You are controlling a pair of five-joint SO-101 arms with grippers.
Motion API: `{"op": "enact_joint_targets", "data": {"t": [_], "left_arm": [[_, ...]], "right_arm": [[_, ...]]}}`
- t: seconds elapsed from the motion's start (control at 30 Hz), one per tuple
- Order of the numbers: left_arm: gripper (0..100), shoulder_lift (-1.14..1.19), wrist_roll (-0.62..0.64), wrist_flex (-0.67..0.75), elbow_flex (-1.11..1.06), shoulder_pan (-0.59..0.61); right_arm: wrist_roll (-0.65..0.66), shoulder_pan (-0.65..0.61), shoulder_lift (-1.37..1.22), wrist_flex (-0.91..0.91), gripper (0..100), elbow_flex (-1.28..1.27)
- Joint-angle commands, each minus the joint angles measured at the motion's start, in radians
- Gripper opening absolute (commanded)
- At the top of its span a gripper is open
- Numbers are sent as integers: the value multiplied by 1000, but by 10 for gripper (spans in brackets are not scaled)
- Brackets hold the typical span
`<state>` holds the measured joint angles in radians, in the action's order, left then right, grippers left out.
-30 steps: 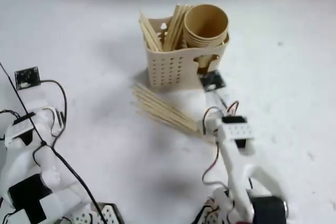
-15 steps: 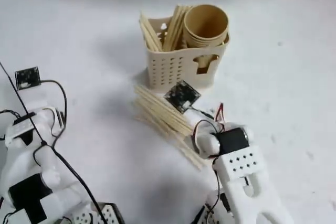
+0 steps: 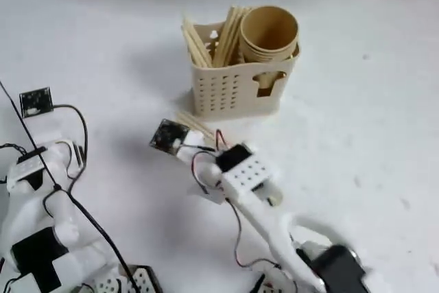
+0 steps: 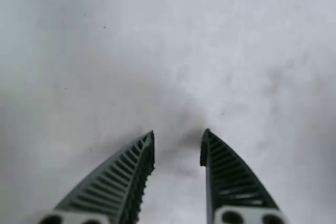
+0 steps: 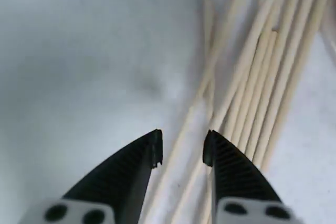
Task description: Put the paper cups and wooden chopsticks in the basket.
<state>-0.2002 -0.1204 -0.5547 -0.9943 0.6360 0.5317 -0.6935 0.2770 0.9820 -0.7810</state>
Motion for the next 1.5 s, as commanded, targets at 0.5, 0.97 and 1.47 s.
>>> {"op": "enact_joint_targets", "data": {"t": [0.5, 0.97, 1.47], "left_arm": [[157, -7, 8, 11, 2, 12], [157, -7, 8, 11, 2, 12], [157, -7, 8, 11, 2, 12]], "right_arm": [[-48, 47, -186, -94, 33, 126], [-186, 41, 231, 21, 16, 137], [-381, 188, 163, -139, 16, 933]]}}
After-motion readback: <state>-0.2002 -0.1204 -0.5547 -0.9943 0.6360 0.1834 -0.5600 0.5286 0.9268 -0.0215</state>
